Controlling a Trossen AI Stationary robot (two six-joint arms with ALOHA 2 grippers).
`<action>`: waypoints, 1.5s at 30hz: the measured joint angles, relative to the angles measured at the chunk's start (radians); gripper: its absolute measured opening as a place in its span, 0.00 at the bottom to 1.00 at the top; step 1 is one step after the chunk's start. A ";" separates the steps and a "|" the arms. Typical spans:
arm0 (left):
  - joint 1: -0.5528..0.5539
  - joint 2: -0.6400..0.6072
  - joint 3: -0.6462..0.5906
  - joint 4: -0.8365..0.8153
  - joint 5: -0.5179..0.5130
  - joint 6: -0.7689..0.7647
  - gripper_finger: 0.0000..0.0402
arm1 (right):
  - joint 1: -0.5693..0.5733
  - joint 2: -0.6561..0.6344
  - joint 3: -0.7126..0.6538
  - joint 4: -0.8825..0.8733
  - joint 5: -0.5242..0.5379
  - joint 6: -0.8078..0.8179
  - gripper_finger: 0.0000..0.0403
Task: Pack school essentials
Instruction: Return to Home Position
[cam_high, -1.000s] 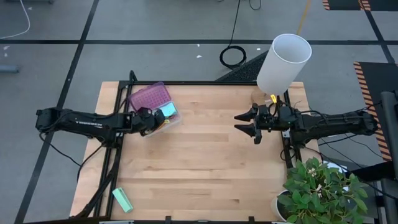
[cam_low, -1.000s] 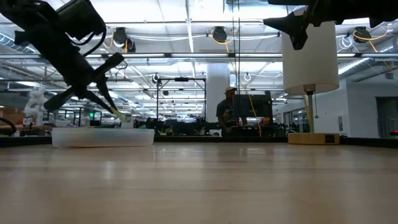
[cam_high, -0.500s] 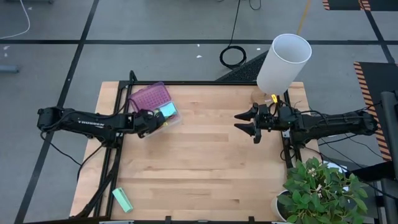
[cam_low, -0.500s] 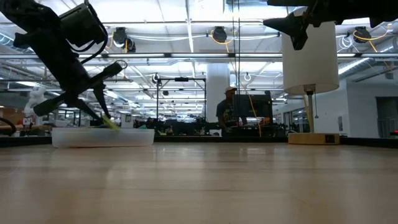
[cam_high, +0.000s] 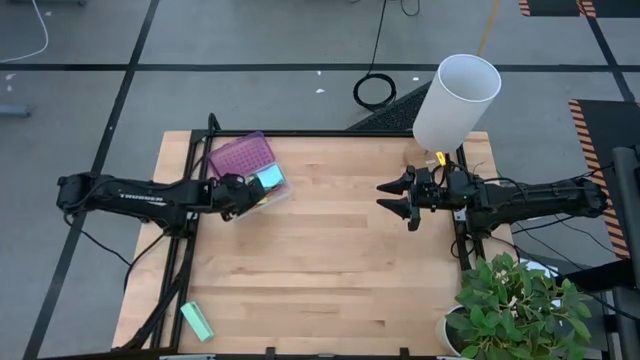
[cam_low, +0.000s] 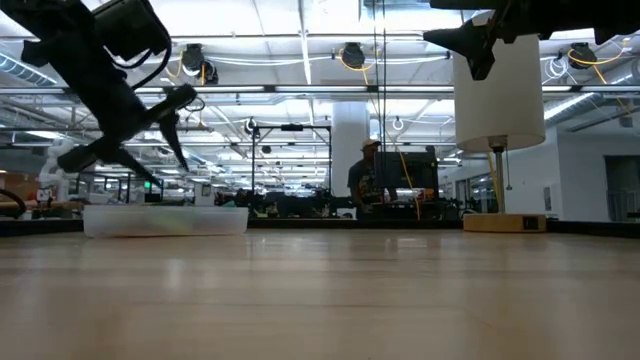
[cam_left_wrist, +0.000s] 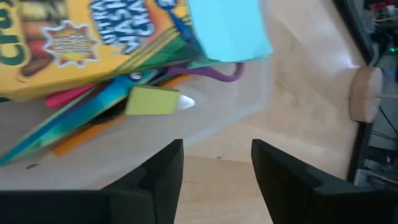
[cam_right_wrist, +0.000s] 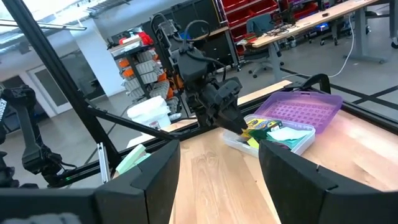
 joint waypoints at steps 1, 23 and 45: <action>0.000 -0.005 0.007 -0.001 -0.001 0.012 0.48 | 0.000 0.000 0.000 0.000 0.000 0.000 0.53; 0.000 -0.016 0.477 0.014 -0.027 1.174 0.31 | 0.000 0.000 0.000 0.000 0.002 -0.018 0.53; -0.050 -0.021 0.497 0.173 0.081 1.619 0.02 | 0.015 -0.006 0.001 0.040 0.003 -0.117 0.02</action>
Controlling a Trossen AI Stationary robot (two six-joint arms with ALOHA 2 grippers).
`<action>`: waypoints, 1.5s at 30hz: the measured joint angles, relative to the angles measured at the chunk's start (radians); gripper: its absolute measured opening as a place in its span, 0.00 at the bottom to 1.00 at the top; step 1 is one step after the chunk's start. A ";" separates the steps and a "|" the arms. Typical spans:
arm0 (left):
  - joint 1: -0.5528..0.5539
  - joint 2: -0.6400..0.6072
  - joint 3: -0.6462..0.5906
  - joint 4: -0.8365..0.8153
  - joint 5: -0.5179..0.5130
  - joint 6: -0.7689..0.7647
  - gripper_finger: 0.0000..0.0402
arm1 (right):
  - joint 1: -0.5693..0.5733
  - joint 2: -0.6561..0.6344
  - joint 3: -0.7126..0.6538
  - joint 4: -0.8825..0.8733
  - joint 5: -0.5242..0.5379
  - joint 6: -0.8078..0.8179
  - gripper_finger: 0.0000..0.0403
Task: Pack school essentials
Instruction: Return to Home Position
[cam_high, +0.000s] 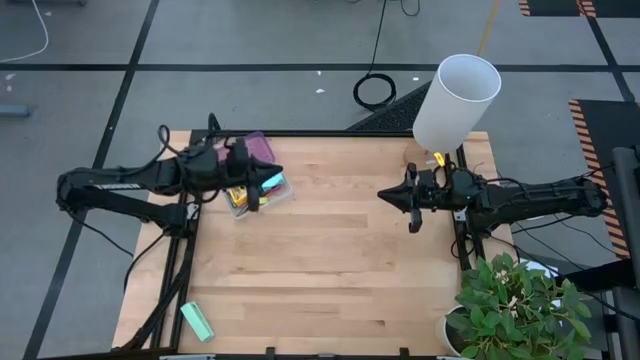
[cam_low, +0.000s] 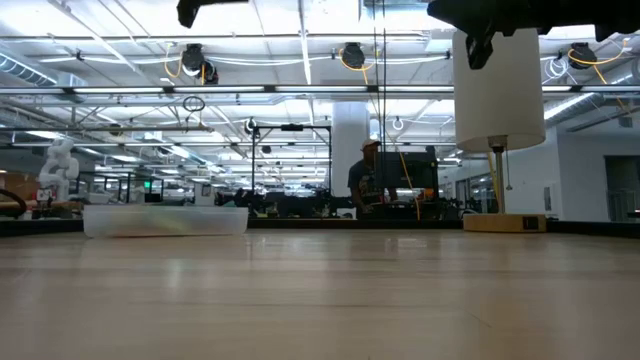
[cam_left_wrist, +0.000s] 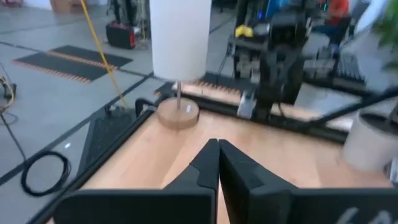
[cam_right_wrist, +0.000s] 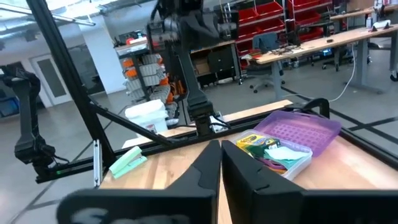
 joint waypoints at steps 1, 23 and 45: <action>-0.001 0.001 -0.012 -0.003 -0.001 0.004 0.03 | 0.000 0.000 0.000 0.000 0.000 -0.007 0.02; -0.068 -0.005 -0.272 0.204 0.049 -0.003 0.01 | -0.006 -0.082 -0.026 -0.057 -0.030 -0.302 0.00; -0.102 -0.037 -0.508 0.347 0.081 0.011 0.01 | -0.014 -0.101 -0.221 0.097 0.078 -0.373 0.00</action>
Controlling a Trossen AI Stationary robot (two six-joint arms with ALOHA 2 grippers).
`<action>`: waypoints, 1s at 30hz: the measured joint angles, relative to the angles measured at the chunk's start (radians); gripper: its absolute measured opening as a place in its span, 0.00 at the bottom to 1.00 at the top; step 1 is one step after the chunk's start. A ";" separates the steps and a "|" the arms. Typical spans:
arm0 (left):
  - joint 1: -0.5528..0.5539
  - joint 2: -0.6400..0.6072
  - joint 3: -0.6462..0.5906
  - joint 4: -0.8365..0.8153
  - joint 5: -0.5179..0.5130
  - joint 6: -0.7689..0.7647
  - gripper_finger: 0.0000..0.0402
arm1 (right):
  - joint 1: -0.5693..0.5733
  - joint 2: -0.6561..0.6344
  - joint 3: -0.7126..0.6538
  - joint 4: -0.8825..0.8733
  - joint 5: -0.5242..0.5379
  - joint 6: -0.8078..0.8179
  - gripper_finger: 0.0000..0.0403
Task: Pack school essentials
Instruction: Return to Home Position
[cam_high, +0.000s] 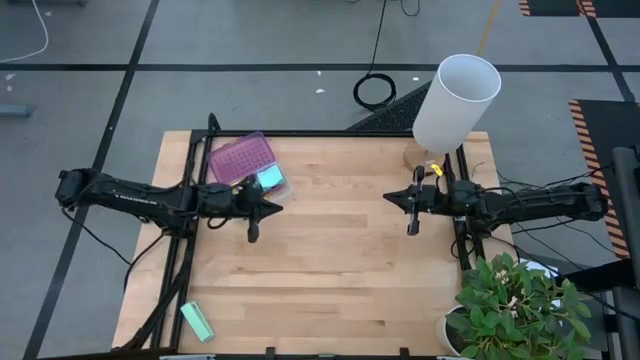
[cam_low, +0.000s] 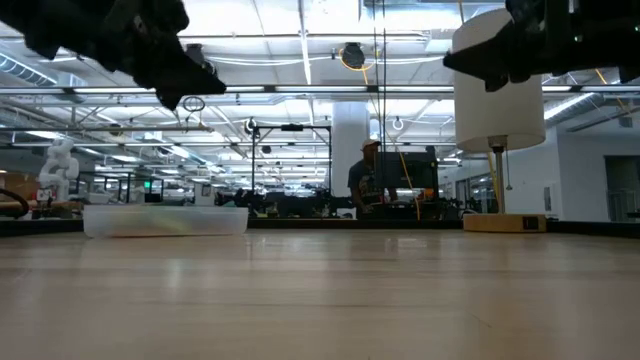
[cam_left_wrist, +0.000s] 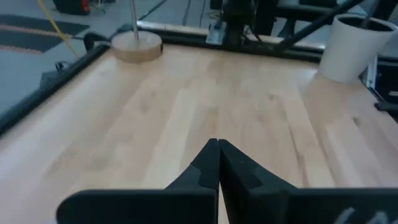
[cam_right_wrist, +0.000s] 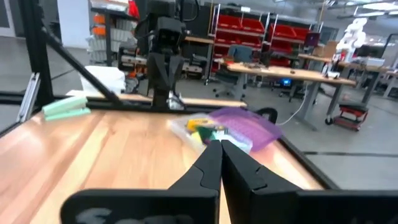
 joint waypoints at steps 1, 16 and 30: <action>-0.004 -0.011 -0.026 0.027 0.002 -0.007 0.01 | 0.000 -0.005 -0.011 0.000 -0.001 0.003 0.00; -0.020 -0.132 -0.152 0.116 0.029 -0.009 0.00 | 0.000 -0.173 -0.184 -0.002 -0.016 0.020 0.00; -0.020 -0.137 -0.155 0.125 0.044 -0.023 0.01 | 0.000 -0.402 -0.251 -0.096 -0.026 -0.018 0.00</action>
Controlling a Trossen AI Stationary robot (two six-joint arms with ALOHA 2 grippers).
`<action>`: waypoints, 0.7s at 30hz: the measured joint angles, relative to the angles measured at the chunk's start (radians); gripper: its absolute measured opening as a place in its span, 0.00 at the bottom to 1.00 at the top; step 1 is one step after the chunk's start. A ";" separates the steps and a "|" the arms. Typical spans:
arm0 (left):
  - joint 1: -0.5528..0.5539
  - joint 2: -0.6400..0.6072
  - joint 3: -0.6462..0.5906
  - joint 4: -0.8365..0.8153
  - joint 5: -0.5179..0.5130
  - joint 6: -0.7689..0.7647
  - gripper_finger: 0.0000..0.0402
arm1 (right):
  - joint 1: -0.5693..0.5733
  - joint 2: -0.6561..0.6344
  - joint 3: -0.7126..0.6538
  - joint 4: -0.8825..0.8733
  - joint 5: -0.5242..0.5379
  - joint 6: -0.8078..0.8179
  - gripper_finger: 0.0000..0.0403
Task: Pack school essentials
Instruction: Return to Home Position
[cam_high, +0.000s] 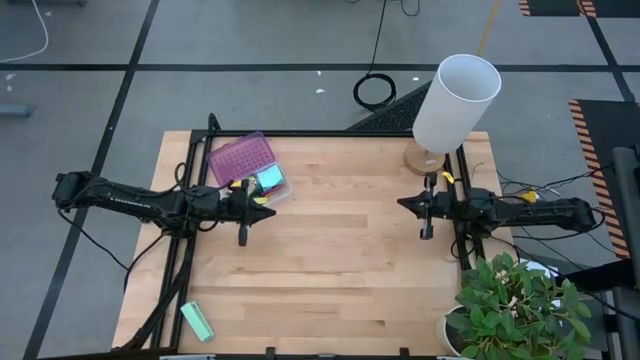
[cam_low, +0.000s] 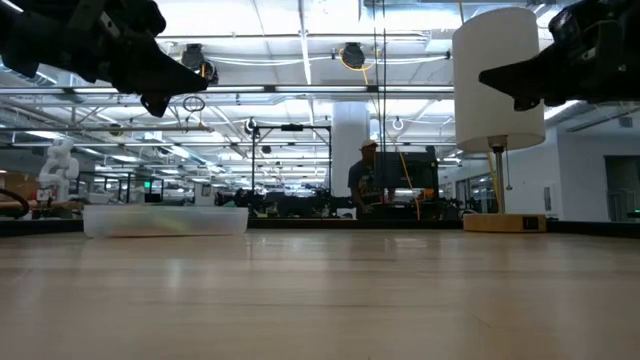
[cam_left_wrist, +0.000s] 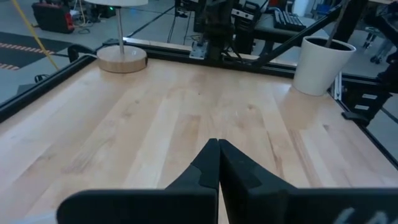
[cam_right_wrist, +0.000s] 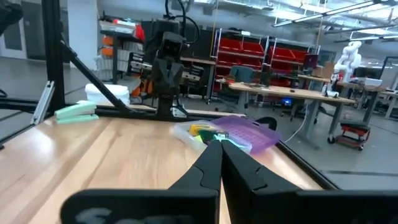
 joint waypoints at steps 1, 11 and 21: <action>0.000 0.000 0.000 0.000 0.000 0.000 0.01 | 0.000 -0.020 -0.001 -0.021 -0.001 -0.003 0.00; 0.000 0.000 0.000 0.002 0.004 -0.003 0.00 | 0.000 -0.220 -0.003 -0.259 -0.089 0.040 0.00; 0.000 0.000 0.000 0.001 0.012 -0.003 0.01 | -0.001 -0.230 -0.003 -0.338 -0.141 0.055 0.00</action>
